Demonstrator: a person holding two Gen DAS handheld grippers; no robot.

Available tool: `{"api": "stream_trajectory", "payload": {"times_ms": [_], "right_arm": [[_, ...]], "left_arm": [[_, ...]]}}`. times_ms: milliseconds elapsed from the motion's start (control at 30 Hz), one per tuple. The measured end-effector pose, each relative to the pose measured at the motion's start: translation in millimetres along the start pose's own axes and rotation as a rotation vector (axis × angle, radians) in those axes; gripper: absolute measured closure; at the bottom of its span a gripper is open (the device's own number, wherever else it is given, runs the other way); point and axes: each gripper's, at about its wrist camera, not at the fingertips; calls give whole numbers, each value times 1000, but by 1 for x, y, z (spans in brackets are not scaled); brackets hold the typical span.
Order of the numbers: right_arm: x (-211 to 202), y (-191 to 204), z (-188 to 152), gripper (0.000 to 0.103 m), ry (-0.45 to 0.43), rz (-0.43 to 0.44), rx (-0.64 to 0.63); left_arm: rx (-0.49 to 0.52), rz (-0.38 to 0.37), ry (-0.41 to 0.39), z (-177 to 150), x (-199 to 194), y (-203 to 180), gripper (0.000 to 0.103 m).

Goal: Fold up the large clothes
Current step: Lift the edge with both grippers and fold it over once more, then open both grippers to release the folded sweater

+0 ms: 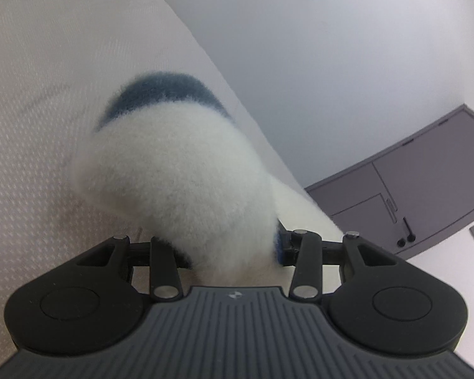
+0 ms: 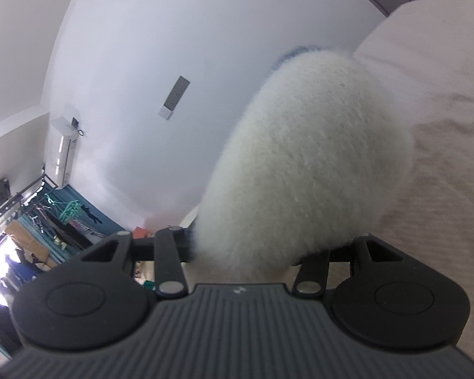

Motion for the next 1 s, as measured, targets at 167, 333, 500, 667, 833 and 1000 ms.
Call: {"api": "stream_trajectory", "payload": {"times_ms": [167, 333, 500, 667, 833, 1000], "right_arm": [[-7, -18, -18, 52, 32, -46, 40], [-20, -36, -35, 49, 41, -80, 108], [-23, -40, -46, 43, 49, -97, 146], [-27, -42, -47, 42, 47, -106, 150], [-20, -28, -38, 38, 69, -153, 182], [-38, -17, -38, 35, 114, -235, 167]], "left_arm": [[50, 3, 0, -19, 13, 8, 56], [69, -19, 3, -37, 9, 24, 55], [38, -27, 22, -53, 6, 45, 51], [34, -20, 39, -55, 5, 50, 49], [59, 8, 81, -47, -3, 46, 46], [123, 66, 90, -50, -37, 53, 42]]}}
Point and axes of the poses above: each gripper's, at about its wrist camera, not at the fingertips, and x roughly the way its jaws point, y to its left, z to its top, and after that the axes turned 11 degrees about z, right-handed
